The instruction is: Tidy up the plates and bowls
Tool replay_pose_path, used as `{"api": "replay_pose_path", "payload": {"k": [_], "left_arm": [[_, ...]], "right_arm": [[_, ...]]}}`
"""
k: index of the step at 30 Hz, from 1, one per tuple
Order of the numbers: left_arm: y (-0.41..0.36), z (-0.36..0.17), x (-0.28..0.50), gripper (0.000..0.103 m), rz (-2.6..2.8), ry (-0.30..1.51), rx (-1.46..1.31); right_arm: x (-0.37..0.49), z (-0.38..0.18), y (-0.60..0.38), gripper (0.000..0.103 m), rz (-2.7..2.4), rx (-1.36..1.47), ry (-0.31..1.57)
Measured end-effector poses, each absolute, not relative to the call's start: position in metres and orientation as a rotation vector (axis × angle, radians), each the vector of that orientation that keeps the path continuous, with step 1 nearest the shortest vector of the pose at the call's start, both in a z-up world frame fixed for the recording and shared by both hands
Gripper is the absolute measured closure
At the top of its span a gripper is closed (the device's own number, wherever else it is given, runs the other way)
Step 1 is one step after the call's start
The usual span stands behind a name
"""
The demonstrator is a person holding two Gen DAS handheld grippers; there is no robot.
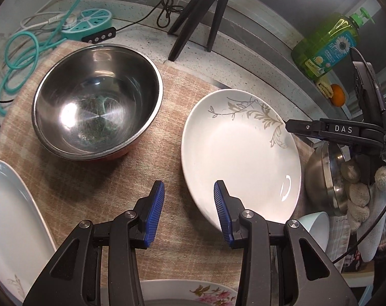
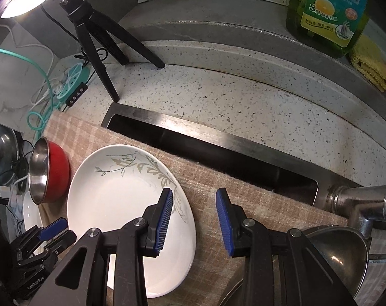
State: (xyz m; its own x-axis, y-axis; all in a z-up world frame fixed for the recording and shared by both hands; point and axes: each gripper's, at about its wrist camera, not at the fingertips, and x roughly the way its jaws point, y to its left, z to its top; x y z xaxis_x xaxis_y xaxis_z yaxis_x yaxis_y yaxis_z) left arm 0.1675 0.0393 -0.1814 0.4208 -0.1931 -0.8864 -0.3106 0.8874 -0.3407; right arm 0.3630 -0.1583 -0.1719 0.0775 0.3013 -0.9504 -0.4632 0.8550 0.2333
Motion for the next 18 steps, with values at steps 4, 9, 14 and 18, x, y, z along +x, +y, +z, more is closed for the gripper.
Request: {"api": "replay_pose_path", "payload": {"k": [4,9,14,18], "left_arm": [[0.037,-0.184,0.167,0.076,0.067,1.15,-0.502],[0.038,-0.189,0.168,0.083,0.061,1.158,-0.518],[0.039,-0.193,0.169,0.089,0.052,1.165,-0.531],[0.037,-0.193,0.17,0.093,0.044,1.158,-0.528]], "right_arm": [[0.363,-0.172,-0.154,0.082,0.587,-0.149,1.402],[0.358,-0.175,-0.147,0.084,0.587,-0.189,1.419],[0.356,-0.181,-0.143,0.085,0.576,-0.217,1.435],[0.355,-0.185,-0.143,0.091,0.565,-0.216,1.448]]}}
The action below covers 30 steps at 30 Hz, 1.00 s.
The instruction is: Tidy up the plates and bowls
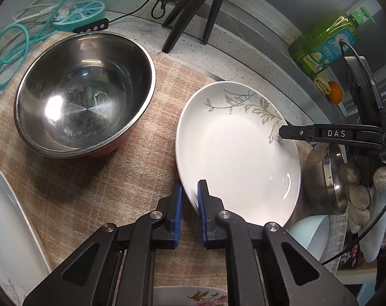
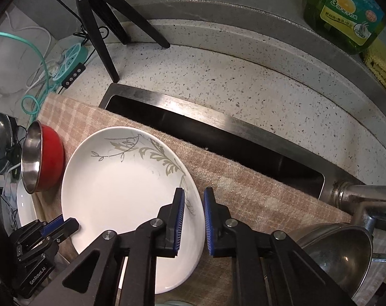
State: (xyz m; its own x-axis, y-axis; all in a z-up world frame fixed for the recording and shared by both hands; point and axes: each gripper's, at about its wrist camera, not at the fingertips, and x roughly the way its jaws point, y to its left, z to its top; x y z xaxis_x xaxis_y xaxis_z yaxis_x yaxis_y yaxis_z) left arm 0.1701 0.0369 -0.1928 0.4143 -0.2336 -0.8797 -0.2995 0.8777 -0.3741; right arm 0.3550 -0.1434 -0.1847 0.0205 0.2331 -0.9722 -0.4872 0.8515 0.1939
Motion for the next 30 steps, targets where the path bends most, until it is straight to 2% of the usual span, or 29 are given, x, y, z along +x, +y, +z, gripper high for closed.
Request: {"api": "replay_pose_path", "payload": {"k": [30], "left_arm": [[0.052,-0.185,0.161,0.093,0.075,1.113,-0.59]], "right_arm": [[0.349,-0.184,-0.148,0.093,0.577,-0.143,1.482]]}}
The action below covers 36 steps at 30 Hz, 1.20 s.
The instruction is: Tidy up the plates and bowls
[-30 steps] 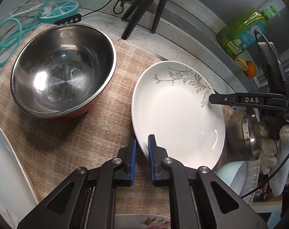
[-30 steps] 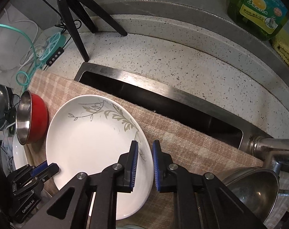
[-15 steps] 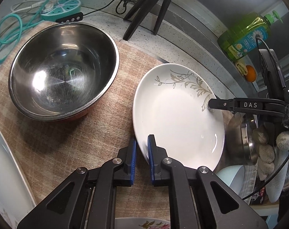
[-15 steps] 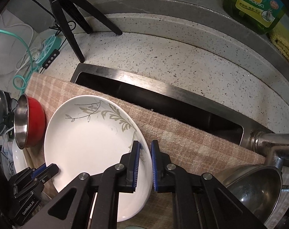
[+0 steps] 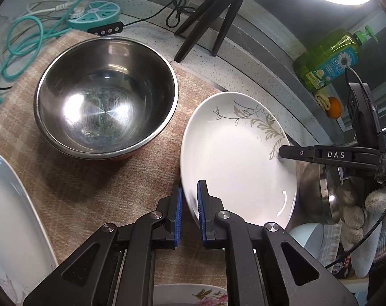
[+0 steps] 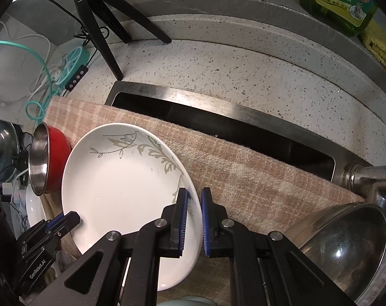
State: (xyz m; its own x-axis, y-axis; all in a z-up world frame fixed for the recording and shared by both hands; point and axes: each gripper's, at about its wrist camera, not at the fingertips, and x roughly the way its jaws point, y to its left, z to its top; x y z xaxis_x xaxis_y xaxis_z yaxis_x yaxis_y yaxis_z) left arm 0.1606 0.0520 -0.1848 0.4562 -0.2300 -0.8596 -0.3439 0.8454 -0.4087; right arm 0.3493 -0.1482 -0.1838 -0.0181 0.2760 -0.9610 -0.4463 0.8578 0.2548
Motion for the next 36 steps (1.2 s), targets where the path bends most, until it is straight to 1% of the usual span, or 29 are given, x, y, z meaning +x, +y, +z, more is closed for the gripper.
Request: {"api": "replay_pose_path", "payload": {"k": [23,36], "left_arm": [[0.06,-0.161,0.134,0.093,0.1,1.059,-0.612],[0.062,-0.148,0.102,0.093,0.119,1.029,-0.611]], "right_arm": [[0.334,-0.163,-0.153,0.094,0.622,-0.079,1.472],[0.302,-0.15,-0.153,0.094,0.655,-0.089,1.463]]}}
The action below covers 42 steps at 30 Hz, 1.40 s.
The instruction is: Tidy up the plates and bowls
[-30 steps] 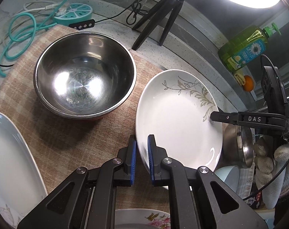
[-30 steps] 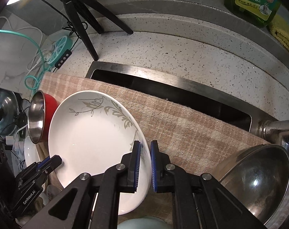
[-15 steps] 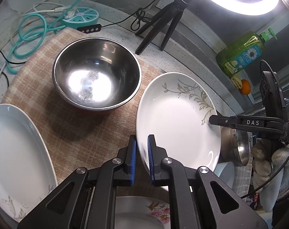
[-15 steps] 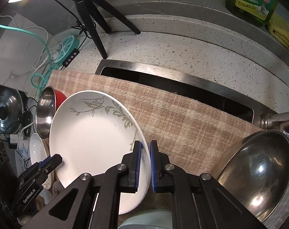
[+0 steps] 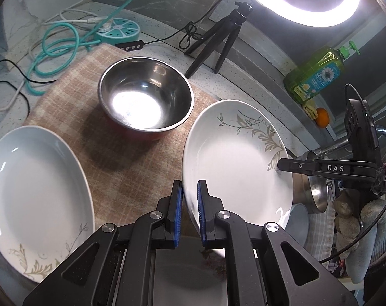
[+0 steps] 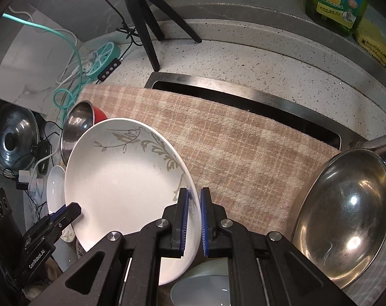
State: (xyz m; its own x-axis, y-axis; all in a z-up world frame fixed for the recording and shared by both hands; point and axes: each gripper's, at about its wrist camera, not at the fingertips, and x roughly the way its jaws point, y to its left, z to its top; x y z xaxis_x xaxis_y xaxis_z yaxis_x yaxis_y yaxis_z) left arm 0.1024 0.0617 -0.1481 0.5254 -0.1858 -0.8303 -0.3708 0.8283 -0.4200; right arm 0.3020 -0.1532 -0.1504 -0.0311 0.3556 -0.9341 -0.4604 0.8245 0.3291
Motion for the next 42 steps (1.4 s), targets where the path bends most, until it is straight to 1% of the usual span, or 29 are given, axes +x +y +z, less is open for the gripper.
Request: {"api": "replay_pose_path", "payload": {"k": [15,42], "left_arm": [[0.064,-0.14,0.043,0.093,0.155,0.997,-0.648],[0.07,-0.143,-0.036,0.093,0.232,0.96,-0.68]], "right_arm": [[0.248,-0.139,-0.144,0.094,0.704,-0.123,1.454],[0.175,-0.159,-0.126,0.094,0.786,-0.179,1.488]]}}
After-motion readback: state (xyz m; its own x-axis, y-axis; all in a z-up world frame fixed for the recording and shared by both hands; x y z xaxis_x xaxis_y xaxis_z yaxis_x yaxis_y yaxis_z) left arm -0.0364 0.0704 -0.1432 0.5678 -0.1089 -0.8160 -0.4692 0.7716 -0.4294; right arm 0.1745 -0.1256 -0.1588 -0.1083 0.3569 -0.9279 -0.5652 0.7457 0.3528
